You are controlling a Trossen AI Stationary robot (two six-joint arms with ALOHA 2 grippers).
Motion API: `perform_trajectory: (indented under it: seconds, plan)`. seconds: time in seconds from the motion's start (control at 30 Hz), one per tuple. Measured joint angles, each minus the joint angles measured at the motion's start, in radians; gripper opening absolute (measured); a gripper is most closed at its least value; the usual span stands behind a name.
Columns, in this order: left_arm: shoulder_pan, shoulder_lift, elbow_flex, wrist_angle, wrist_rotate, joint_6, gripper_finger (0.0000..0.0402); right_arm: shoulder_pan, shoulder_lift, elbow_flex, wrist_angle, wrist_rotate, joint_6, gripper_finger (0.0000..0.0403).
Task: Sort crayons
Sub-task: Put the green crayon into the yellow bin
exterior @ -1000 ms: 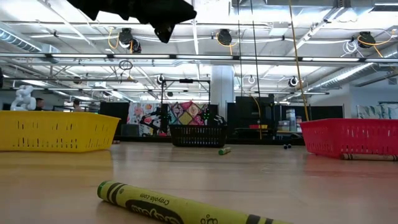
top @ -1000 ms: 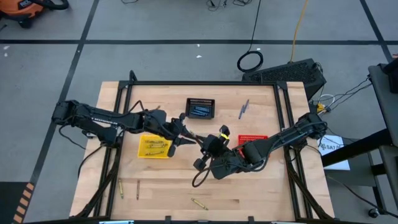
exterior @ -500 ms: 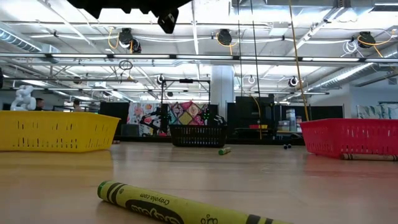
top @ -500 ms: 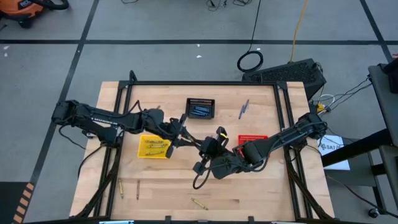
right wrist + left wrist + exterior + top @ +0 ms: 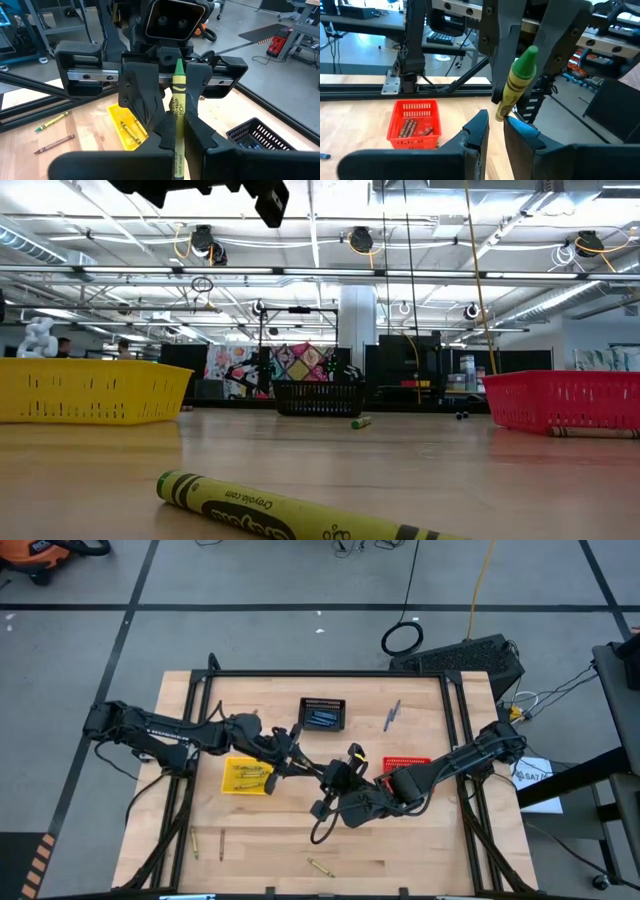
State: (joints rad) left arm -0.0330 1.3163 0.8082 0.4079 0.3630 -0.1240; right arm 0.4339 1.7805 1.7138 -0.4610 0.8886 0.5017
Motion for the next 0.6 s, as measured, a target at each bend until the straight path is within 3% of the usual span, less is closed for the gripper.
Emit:
perform_trajectory:
  seconds: [0.2,0.6]
  plan:
    - [0.000,0.000,0.000,0.014,0.050,-0.003,0.0068,0.000,0.000,0.000,0.002,-0.002,-0.016,0.0000]
    - [-0.001,0.000,0.000,0.058,0.056,-0.027,0.0068,-0.004,0.000,0.001,0.034,-0.001,-0.046,0.0000]
